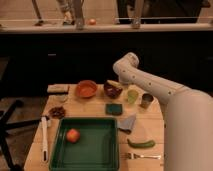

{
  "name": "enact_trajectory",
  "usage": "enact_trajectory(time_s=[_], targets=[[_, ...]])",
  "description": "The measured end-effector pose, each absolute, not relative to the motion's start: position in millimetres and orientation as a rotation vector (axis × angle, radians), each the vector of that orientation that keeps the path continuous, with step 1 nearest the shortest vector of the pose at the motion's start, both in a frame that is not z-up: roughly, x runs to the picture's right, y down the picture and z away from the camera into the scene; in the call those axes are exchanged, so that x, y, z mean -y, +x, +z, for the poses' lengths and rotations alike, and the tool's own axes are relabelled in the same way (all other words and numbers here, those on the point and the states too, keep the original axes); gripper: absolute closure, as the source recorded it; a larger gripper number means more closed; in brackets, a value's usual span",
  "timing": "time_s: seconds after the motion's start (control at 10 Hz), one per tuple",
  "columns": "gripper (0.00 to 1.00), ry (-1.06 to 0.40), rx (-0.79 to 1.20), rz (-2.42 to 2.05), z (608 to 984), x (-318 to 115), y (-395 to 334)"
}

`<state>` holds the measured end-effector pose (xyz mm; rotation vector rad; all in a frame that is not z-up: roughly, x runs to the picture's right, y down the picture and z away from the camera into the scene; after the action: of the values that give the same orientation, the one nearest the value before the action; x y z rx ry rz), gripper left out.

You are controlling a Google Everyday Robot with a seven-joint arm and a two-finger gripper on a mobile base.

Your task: Place banana in purple bowl

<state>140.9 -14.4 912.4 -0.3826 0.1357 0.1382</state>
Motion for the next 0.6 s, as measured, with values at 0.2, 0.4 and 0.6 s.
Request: enact_trajectory(time_s=[0.2,0.4,0.6], targets=[[1.00,-0.401,-0.134,0.156,921,13,145],[1.00,-0.416,-0.131,0.167,927,11,146],[1.00,-0.429,-0.129,0.172,932,10,145]])
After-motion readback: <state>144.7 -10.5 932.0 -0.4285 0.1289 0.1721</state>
